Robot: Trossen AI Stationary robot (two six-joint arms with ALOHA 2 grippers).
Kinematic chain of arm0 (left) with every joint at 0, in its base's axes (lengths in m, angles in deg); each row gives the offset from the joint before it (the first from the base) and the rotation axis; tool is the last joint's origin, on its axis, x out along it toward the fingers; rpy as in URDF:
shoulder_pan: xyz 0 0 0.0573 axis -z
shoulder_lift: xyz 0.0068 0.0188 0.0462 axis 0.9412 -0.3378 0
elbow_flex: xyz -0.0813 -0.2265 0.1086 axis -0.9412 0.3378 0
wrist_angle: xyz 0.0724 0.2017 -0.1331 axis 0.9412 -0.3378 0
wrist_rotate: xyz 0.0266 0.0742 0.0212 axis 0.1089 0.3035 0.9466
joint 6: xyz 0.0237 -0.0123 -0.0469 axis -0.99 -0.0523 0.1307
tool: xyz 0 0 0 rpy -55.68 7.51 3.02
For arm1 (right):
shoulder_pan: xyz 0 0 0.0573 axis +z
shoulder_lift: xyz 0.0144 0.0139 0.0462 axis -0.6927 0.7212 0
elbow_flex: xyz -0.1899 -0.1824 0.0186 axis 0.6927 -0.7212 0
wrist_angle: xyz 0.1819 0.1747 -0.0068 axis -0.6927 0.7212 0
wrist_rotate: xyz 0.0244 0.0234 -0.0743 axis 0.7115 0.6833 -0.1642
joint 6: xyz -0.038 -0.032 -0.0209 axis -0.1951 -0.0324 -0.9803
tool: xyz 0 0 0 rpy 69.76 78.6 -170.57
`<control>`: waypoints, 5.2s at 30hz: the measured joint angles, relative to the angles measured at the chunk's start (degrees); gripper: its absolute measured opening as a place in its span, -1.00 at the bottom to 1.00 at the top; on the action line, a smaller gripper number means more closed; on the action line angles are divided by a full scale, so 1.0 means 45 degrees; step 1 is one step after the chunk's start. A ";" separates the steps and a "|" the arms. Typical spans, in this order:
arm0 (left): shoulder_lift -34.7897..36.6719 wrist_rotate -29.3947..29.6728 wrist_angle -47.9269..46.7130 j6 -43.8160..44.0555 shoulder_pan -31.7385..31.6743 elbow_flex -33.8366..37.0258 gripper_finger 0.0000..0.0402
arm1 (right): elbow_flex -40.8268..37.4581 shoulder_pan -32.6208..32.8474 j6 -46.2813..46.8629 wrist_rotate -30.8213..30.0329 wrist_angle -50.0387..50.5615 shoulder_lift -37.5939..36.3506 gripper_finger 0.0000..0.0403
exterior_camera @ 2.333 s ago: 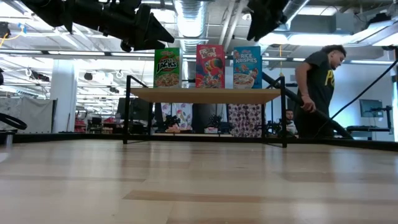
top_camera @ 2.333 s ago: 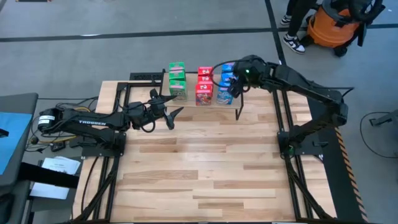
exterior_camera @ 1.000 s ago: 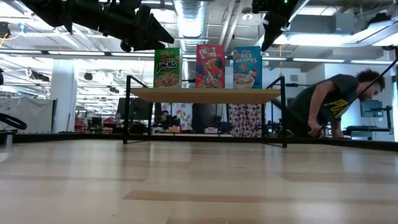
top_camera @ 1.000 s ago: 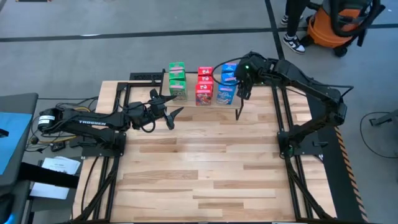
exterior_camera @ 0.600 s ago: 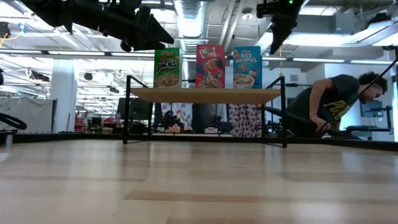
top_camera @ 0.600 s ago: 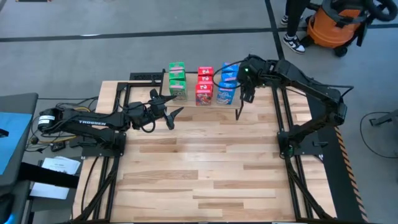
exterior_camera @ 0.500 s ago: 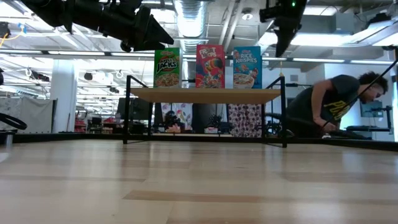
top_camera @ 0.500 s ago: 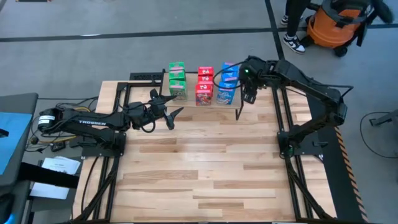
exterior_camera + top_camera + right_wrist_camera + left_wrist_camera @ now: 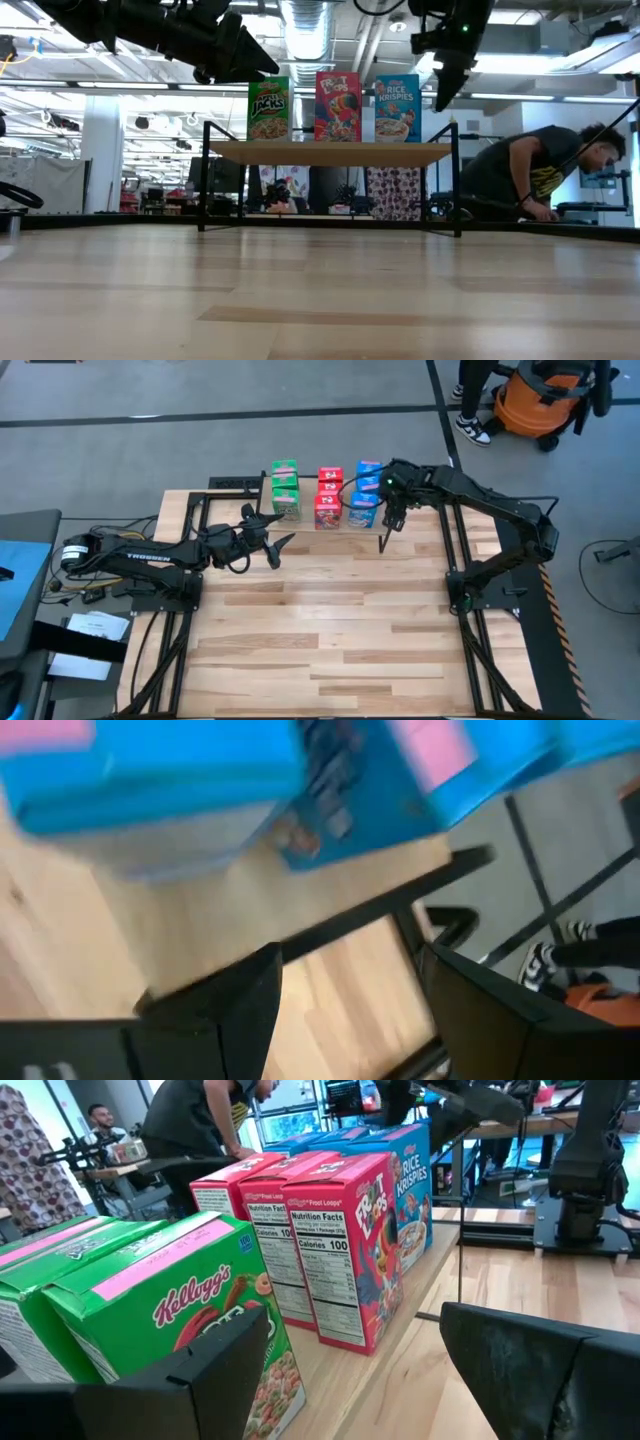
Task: Stack cereal on shelf
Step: Adjust the blue cereal box on the shelf
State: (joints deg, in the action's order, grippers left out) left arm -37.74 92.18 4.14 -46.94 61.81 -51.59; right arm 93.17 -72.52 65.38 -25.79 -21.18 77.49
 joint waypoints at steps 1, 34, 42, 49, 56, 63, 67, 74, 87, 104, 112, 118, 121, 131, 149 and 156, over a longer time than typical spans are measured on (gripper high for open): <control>0.0000 0.0000 0.0000 0.0000 0.0000 0.0000 0.44 | 0.0000 -0.0039 -0.0074 -0.0028 -0.0244 -0.0030 0.32; 0.0000 0.0034 -0.0141 -0.0010 0.0000 0.0000 0.44 | 0.0257 -0.0868 0.1145 -0.0361 -0.2000 0.0053 0.32; 0.0000 0.0039 -0.0148 -0.0010 0.0000 0.0000 0.44 | 0.0257 -0.0522 0.1212 -0.0360 -0.1949 0.0053 0.32; 0.0000 0.0039 -0.0155 -0.0010 0.0000 0.0000 0.44 | 0.0257 -0.0517 0.1446 -0.0361 -0.1643 0.0053 0.32; 0.0000 0.0041 -0.0155 -0.0010 0.0000 0.0000 0.44 | 0.0537 -0.0506 0.1941 -0.0769 -0.0962 0.0044 0.32; 0.0000 0.0044 -0.0158 -0.0010 0.0000 0.0000 0.44 | 0.1473 0.0235 0.3743 -0.0769 0.0946 0.0021 0.32; 0.0000 0.0043 -0.0160 -0.0010 0.0000 0.0000 0.44 | 0.1662 0.0954 0.4909 -0.0769 0.2290 0.0014 0.32; 0.0000 0.0039 -0.0160 -0.0010 0.0000 0.0000 0.44 | 0.1666 0.2074 0.6520 -0.0769 0.4212 0.0022 0.32; 0.0000 0.0019 -0.0155 -0.0010 0.0000 0.0000 0.44 | -0.1714 0.3689 0.9662 -0.1410 0.1755 -0.4190 0.32; 0.0044 0.0186 -0.0146 -0.1142 0.0814 0.0005 0.44 | -0.3488 0.5724 1.1394 -0.1608 -0.4372 -0.2512 0.32; 0.0259 0.1846 -0.0141 -0.2048 0.1387 0.0010 0.44 | -0.3492 0.6093 1.1809 -0.2072 -0.5902 -0.0842 0.32; 0.1010 0.2035 -0.0271 -0.2398 0.1559 0.0010 0.44 | -0.3492 0.6969 1.2669 -0.3052 -0.6121 -0.0243 0.32; 0.1352 0.2050 -0.0272 -0.2399 0.1554 0.0010 0.44 | -0.3492 0.7507 1.2731 -0.3612 -0.6187 0.0041 0.32; 0.1802 0.2064 -0.0805 -0.2305 0.1554 0.0010 0.44 | -0.3483 0.9208 1.3060 -0.7634 -0.6517 0.1349 0.32; 0.1802 0.2059 -0.1399 -0.2138 0.1554 0.0010 0.44 | -0.3483 0.9062 1.1784 -1.0444 -0.7804 0.2798 0.32; 0.1797 0.2055 -0.1405 -0.2142 0.1554 0.0010 0.44 | -0.3483 0.8289 1.1734 -1.0415 -0.8663 0.2705 0.32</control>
State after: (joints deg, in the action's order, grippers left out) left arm -29.65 101.42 -2.18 -56.58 68.80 -51.54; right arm 77.50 -35.22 118.18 -72.65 -60.16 89.66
